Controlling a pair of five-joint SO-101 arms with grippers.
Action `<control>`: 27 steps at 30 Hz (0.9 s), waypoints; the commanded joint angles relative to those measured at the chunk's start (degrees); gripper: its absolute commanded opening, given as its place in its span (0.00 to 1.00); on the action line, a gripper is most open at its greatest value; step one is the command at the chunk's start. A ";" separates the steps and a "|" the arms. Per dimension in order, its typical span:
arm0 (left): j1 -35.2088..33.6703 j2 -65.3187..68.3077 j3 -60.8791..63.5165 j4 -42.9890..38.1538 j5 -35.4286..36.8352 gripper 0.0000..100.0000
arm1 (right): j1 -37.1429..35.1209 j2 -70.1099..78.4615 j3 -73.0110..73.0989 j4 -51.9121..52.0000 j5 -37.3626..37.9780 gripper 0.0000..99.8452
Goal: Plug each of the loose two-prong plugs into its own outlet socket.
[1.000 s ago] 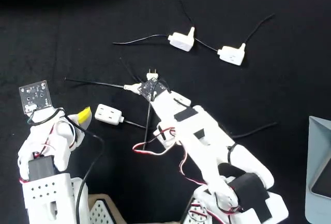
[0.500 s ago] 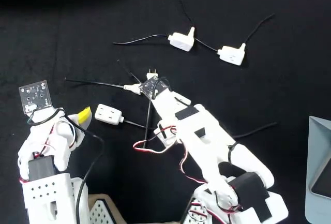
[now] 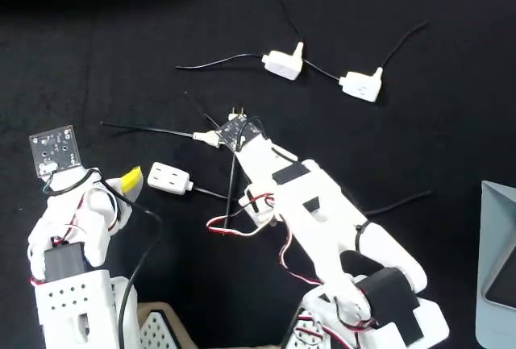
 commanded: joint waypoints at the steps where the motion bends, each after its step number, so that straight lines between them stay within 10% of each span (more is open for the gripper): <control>1: -0.66 -0.44 -0.22 -1.14 0.09 0.33 | 0.88 0.04 -2.95 4.31 0.00 0.02; 14: -0.48 -0.44 -0.84 -1.14 0.53 0.33 | -5.45 -27.38 -7.78 14.42 -0.53 0.01; 27: 7.69 -0.44 -4.79 -1.14 2.29 0.33 | -20.75 -49.71 11.82 -8.00 -10.64 0.01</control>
